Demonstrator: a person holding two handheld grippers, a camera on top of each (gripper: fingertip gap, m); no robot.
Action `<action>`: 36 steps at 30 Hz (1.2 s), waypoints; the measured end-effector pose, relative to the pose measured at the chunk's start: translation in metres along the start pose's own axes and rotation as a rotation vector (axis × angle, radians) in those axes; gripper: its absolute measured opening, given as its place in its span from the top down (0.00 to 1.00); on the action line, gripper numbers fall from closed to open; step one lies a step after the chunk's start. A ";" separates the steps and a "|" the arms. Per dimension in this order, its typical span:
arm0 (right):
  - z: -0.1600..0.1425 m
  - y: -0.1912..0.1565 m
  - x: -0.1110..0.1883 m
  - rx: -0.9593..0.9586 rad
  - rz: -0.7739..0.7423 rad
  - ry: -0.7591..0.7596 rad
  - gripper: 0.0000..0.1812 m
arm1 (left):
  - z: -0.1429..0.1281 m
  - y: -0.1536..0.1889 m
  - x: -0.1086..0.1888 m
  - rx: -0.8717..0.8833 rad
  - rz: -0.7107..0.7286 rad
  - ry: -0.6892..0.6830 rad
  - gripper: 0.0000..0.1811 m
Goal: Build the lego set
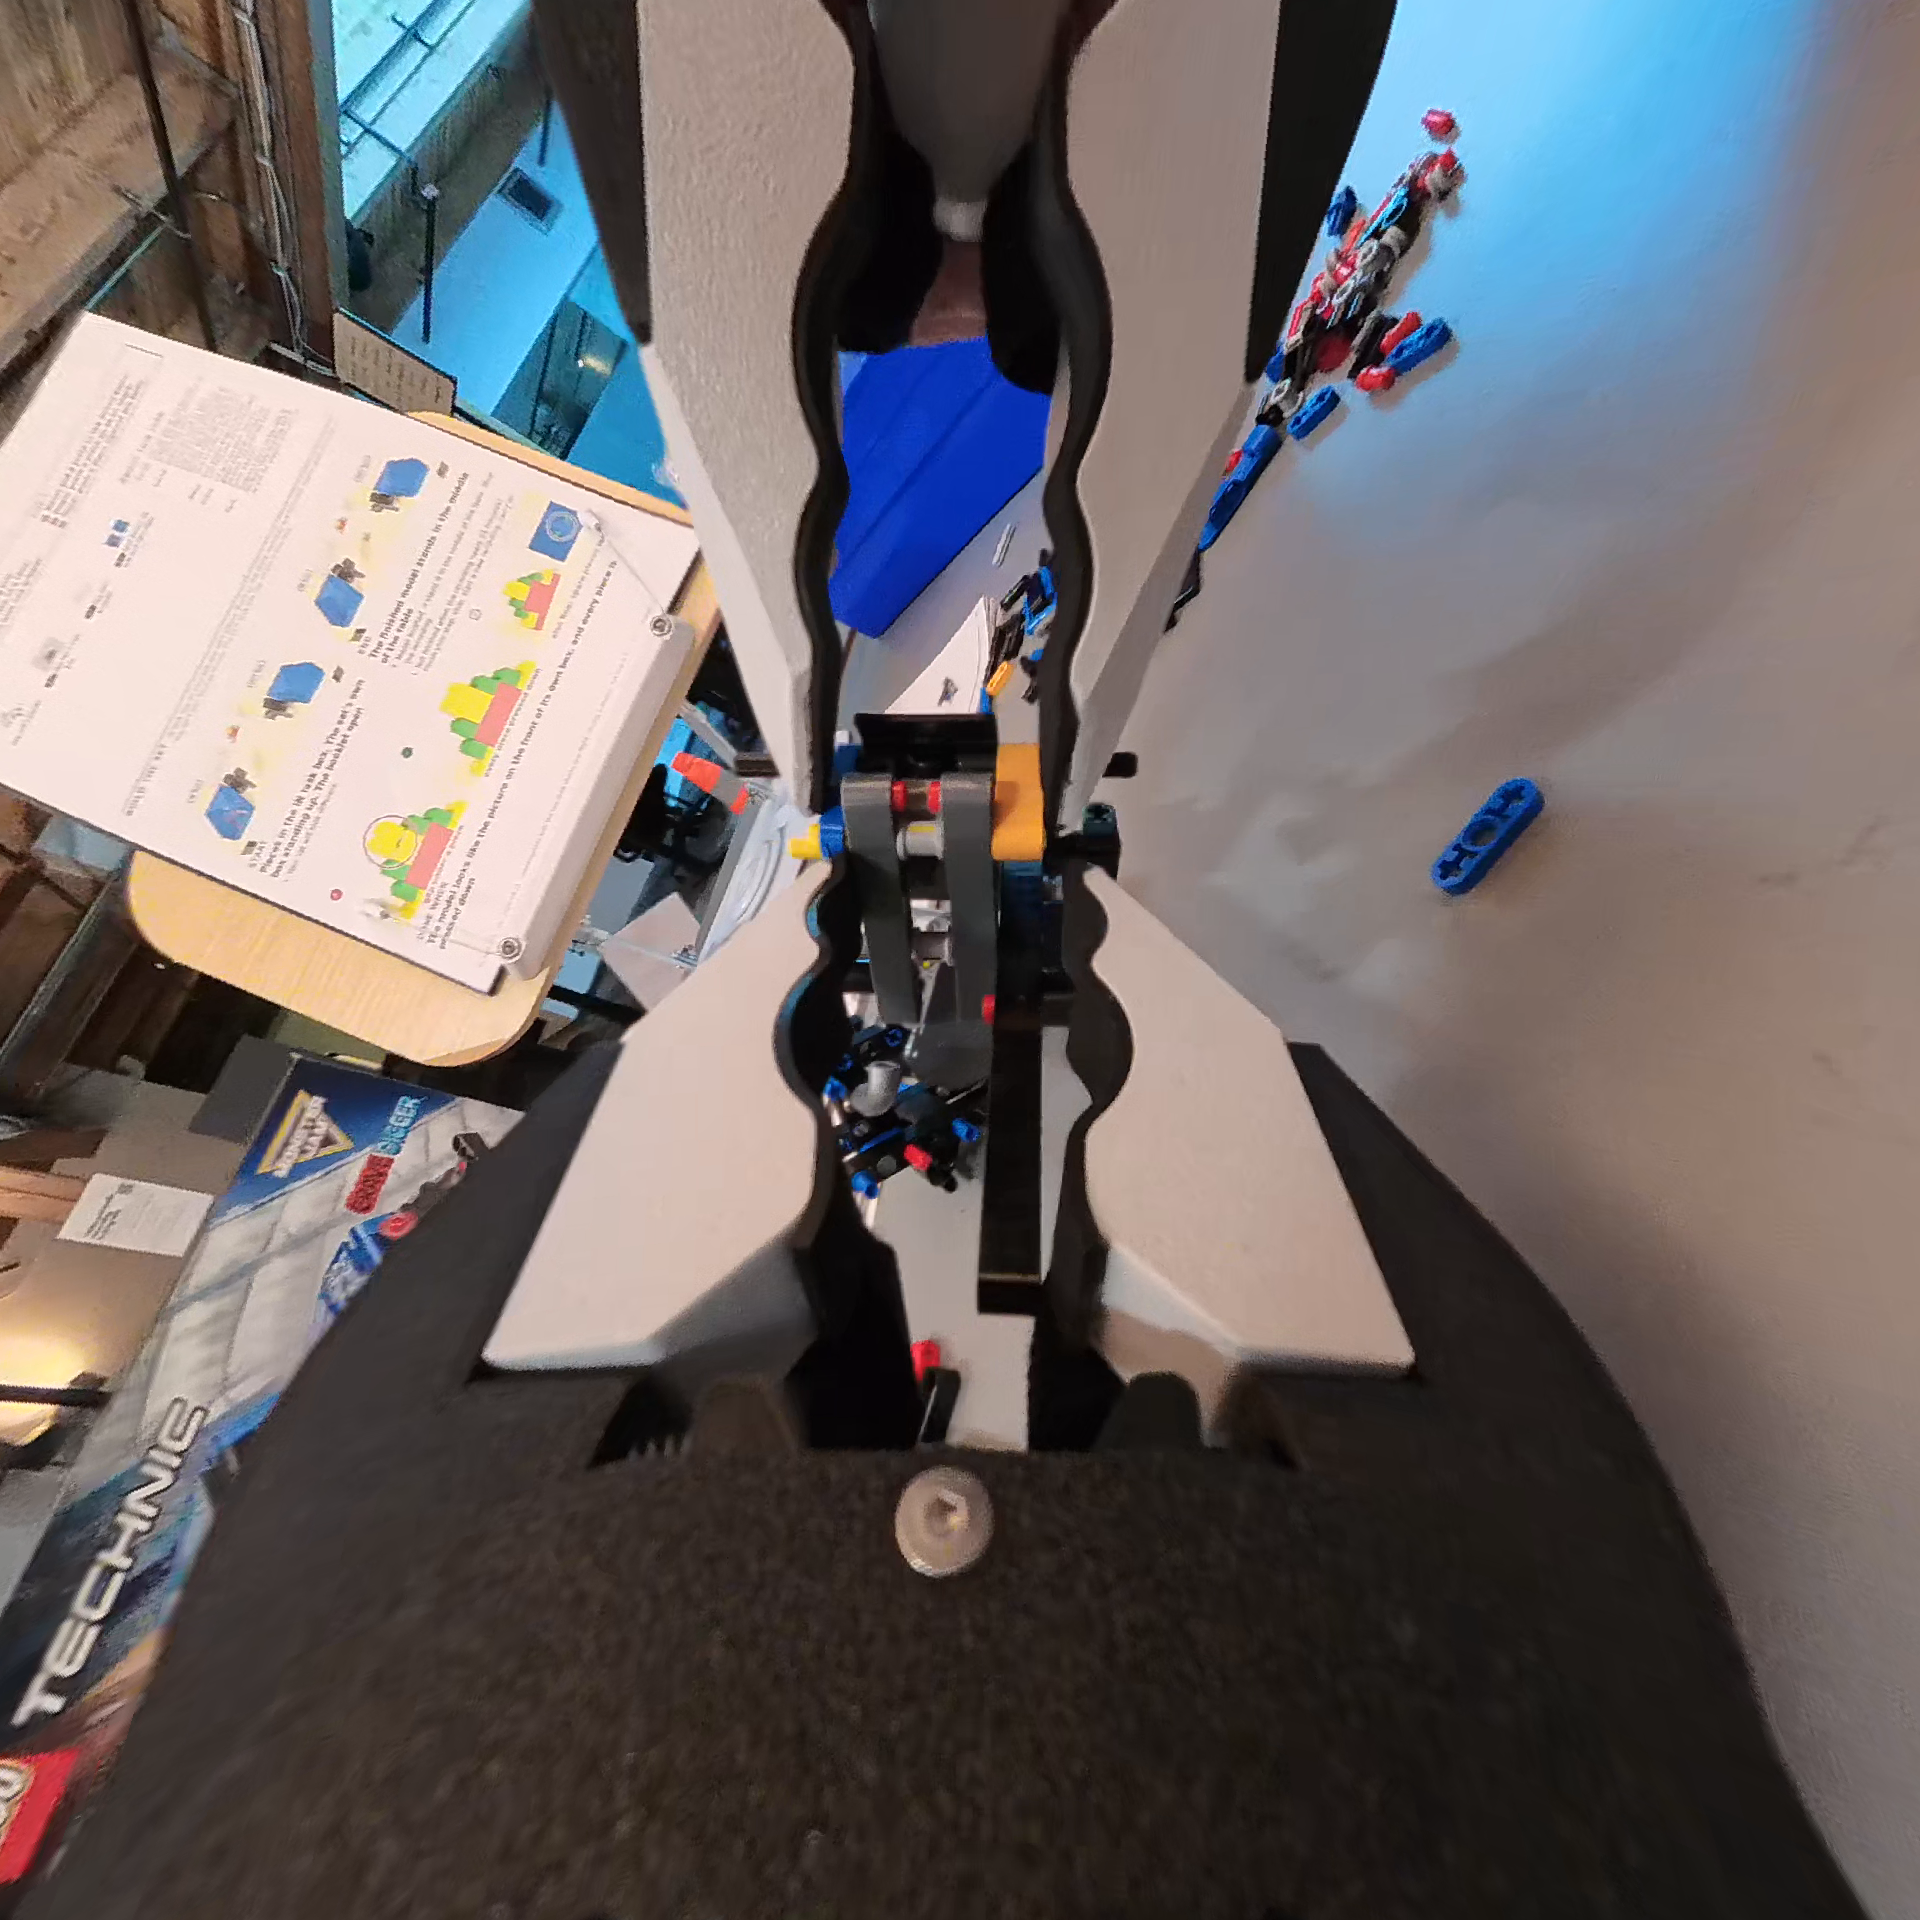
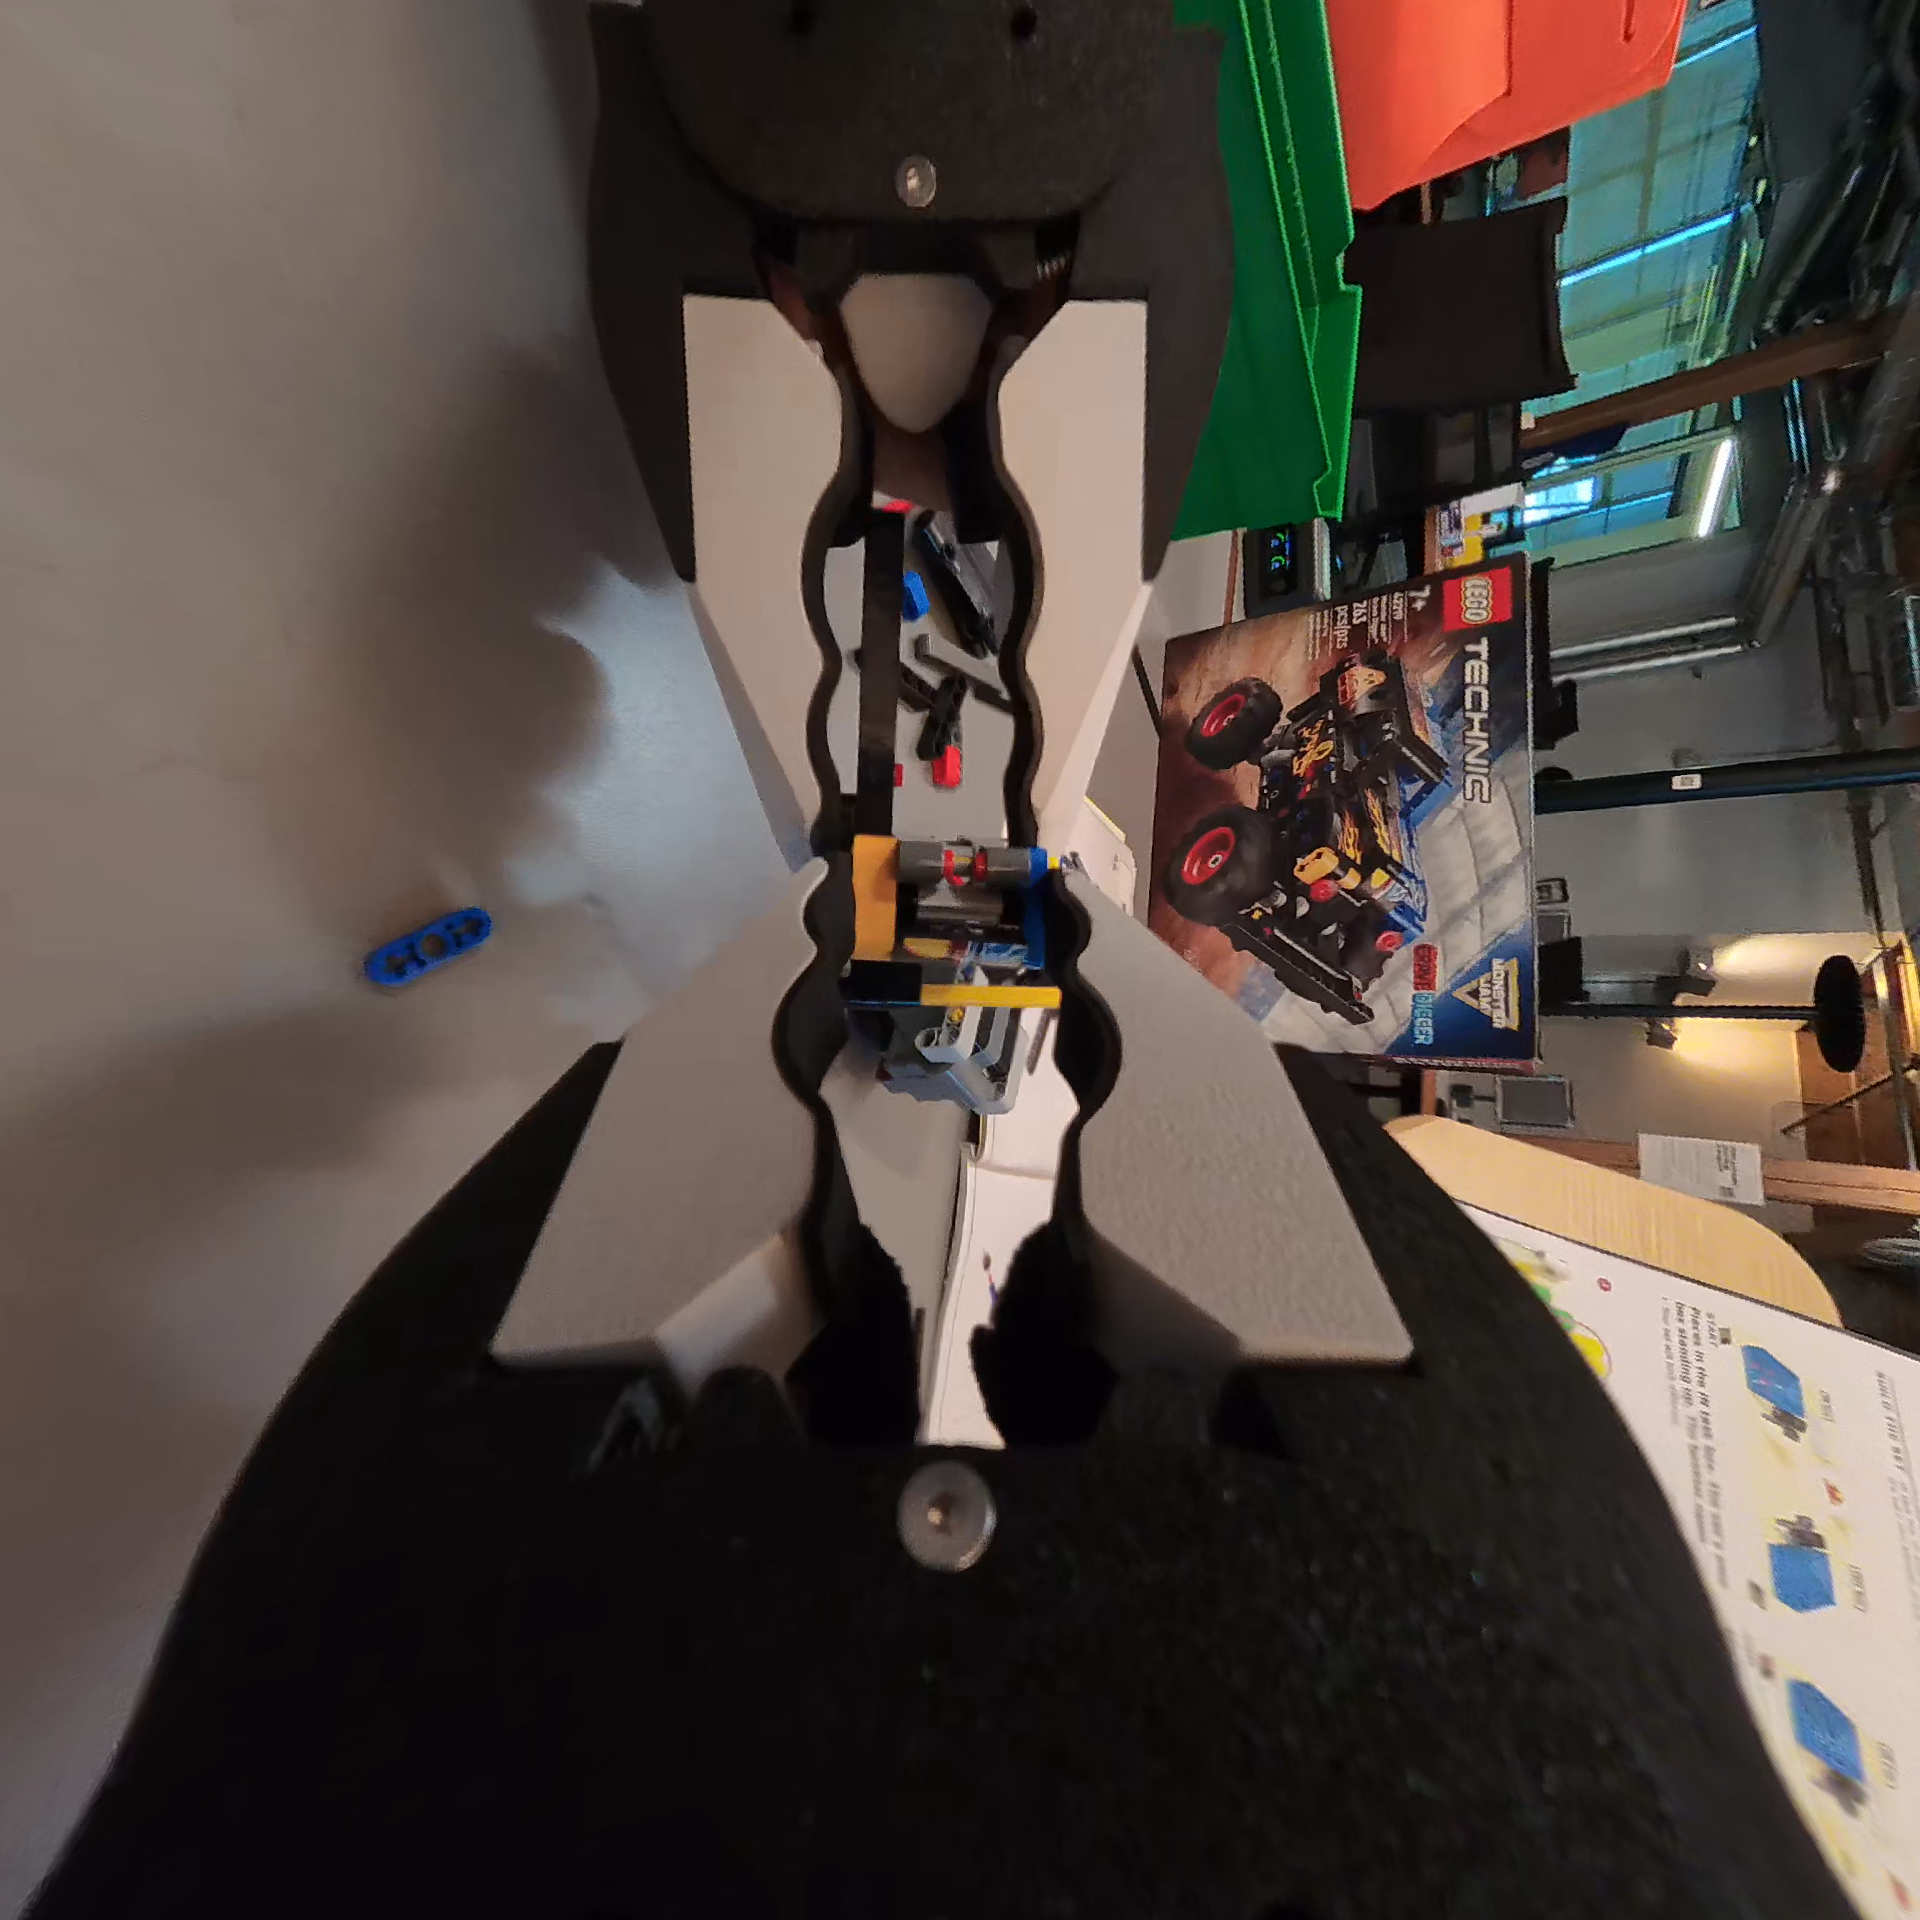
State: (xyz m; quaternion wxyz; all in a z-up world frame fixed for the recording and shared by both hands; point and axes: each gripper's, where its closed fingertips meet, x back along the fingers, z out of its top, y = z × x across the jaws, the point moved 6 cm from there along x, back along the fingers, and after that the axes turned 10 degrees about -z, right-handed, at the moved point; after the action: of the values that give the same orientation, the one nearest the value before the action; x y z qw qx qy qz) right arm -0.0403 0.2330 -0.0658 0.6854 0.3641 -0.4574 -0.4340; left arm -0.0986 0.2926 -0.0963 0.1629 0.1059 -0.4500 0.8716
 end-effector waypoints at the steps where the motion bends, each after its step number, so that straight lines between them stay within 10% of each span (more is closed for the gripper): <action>1: 0.000 0.001 0.001 -0.013 0.000 0.014 0.80 | 0.001 0.000 0.000 0.011 -0.007 0.014 0.80; 10: -0.001 0.000 0.005 -0.134 0.028 0.048 0.80 | 0.002 -0.001 0.002 0.043 -0.020 0.024 0.87; 21: -0.033 0.021 -0.012 -1.157 0.328 0.103 0.74 | -0.008 -0.012 -0.001 -0.010 0.167 -0.124 0.87; 28: -0.024 0.010 -0.036 -1.115 0.072 -0.092 0.86 | -0.012 -0.009 -0.006 -0.078 0.274 -0.265 0.87; 36: -0.039 0.005 -0.036 -1.200 0.203 -0.091 0.88 | -0.017 0.001 -0.014 0.013 0.137 -0.228 0.77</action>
State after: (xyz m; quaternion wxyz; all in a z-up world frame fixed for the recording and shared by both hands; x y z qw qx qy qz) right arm -0.0095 0.2727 -0.0847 0.7888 -0.1499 -0.1942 -0.5636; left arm -0.0865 0.3032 -0.1118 0.0500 0.1745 -0.4662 0.8658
